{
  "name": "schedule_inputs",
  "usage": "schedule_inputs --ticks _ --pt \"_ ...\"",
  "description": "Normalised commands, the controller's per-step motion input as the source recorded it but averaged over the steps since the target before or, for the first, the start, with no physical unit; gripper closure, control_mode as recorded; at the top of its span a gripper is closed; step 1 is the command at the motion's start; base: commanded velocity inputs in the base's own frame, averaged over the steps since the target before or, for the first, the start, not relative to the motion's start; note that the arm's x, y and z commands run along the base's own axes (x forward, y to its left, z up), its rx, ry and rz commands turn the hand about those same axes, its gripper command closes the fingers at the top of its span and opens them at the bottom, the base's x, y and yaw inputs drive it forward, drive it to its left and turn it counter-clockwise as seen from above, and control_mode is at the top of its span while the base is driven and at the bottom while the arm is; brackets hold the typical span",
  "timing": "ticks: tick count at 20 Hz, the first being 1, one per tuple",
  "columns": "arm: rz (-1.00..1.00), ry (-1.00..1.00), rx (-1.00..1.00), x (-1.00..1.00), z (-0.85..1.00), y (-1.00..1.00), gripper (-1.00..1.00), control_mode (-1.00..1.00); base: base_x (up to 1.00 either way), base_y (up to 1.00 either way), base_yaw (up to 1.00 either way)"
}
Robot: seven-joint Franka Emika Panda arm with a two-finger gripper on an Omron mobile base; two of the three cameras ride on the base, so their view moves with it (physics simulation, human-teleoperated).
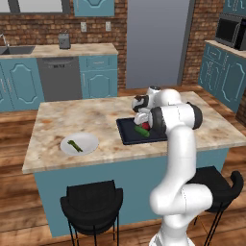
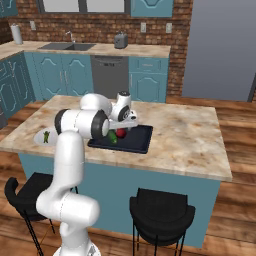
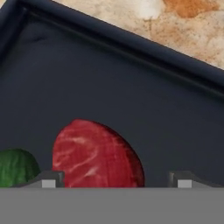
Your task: Create a steak meal by picking up the steak and asparagus from the tray and placing them on the plate. Leave the cucumber on the tray.
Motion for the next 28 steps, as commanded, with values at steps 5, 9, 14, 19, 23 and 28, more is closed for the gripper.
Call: schedule_inputs --ticks 5,9,14,19,23,28 --pt "0.01 -0.01 -0.01 -0.42 -0.65 0.14 -1.00 -1.00 0.00 0.00 0.00" --pt "0.01 -0.03 -0.02 -0.45 -0.62 0.21 -1.00 -1.00 0.00 0.00 0.00" --pt "0.00 0.00 -0.01 -0.45 -0.39 0.25 -1.00 -1.00 0.00 0.00 0.00" --pt "0.00 0.00 -0.01 -0.50 -0.29 0.25 -1.00 -1.00 0.00 0.00 0.00" --pt "0.00 0.00 -0.02 -0.46 -0.31 0.25 -1.00 -1.00 0.00 0.00 0.00" --pt "0.00 0.00 -0.01 -0.05 -0.82 0.01 -1.00 -1.00 0.00 0.00 0.00"
